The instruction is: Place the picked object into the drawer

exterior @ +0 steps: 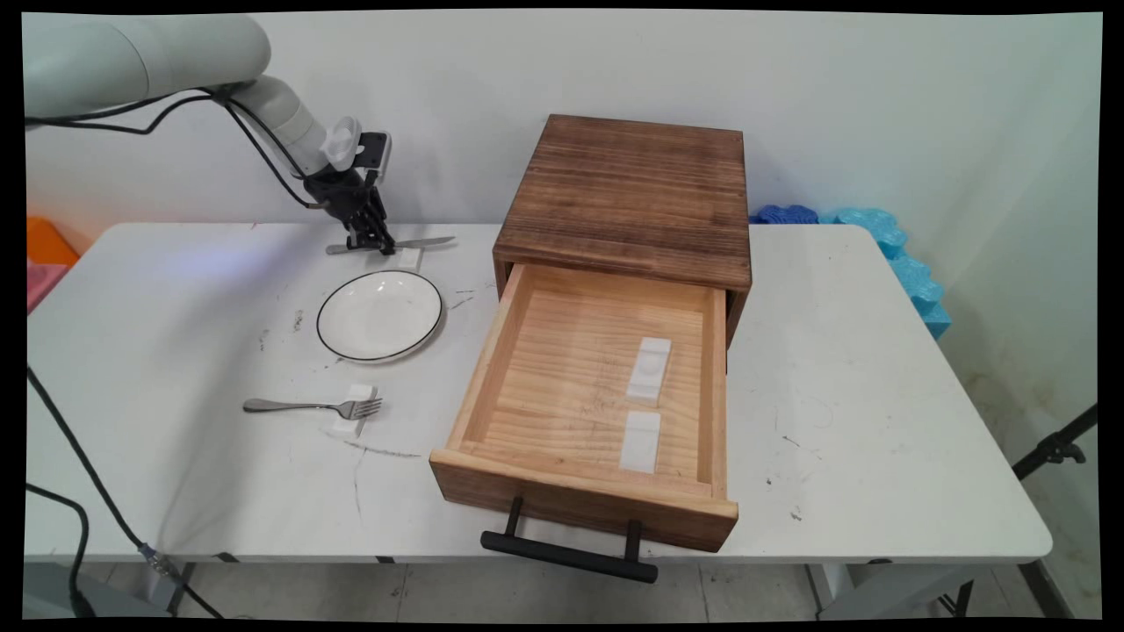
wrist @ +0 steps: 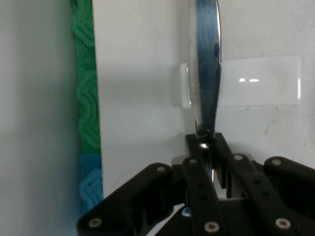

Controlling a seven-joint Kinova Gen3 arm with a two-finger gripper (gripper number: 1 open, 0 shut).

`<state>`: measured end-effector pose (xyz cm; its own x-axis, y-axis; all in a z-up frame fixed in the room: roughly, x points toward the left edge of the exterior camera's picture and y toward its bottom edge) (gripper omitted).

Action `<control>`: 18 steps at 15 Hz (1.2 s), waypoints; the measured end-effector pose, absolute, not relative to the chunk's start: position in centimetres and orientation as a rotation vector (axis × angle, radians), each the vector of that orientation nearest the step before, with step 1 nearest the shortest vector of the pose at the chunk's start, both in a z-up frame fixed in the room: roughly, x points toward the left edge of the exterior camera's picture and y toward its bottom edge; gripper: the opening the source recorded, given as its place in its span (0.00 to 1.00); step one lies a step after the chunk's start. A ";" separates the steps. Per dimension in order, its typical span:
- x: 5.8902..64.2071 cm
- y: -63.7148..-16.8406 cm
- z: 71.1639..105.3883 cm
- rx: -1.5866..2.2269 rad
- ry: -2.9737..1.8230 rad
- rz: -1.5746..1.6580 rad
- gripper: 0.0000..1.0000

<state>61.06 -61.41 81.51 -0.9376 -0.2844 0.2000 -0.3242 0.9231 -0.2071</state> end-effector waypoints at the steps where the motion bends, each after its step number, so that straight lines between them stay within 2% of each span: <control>1: 61.1 -61.4 81.7 0.475 -2.912 0.365 0.00; 7: 60.8 -61.0 83.7 0.545 -2.879 0.433 0.00; 18: 59.5 -55.7 89.4 0.618 -2.835 0.532 0.00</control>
<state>59.54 -55.66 89.39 -0.8947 -0.3647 0.2580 -0.4334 0.8486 -0.3034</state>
